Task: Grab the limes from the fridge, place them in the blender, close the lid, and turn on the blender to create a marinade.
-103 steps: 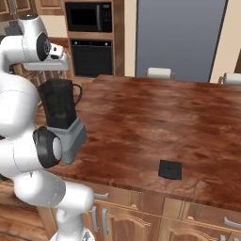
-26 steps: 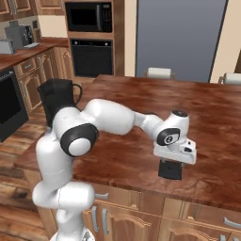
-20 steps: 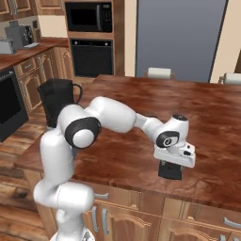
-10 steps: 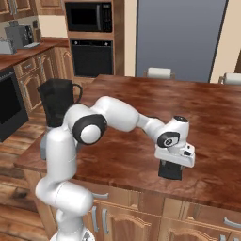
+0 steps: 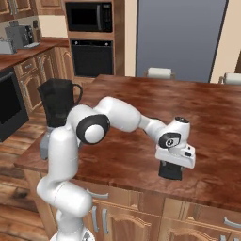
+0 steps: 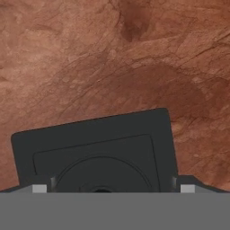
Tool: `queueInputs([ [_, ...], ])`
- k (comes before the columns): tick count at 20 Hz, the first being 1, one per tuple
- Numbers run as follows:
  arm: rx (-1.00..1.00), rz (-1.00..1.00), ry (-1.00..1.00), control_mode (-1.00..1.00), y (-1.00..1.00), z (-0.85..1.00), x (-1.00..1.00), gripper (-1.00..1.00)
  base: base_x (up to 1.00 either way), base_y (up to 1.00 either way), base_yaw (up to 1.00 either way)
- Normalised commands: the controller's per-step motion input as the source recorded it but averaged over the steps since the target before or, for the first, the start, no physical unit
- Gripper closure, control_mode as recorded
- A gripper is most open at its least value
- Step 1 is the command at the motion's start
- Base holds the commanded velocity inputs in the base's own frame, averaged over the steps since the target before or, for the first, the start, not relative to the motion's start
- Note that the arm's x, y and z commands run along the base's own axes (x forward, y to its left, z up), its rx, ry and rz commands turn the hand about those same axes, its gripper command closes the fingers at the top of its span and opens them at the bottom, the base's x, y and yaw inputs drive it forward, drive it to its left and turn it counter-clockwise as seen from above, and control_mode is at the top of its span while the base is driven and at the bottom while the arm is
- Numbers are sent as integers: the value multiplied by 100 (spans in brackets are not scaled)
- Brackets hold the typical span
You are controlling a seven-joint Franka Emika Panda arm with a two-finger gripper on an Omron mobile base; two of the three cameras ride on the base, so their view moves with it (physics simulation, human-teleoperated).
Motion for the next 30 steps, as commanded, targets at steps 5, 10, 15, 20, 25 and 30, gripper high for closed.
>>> queueInputs([
  [5,-4,0,0,-100,8,0,-4,-100,0,0,0],
  [10,-7,0,0,-100,6,-13,-10,-100,0,0,0],
  [15,-2,0,0,-100,1,-8,-10,-100,0,0,0],
  [20,0,0,0,-100,7,-2,-4,-100,0,0,0],
  [25,0,0,0,-100,0,-12,-12,-100,0,0,0],
  [30,-1,2,-1,-100,3,-13,-26,-100,0,0,0],
])
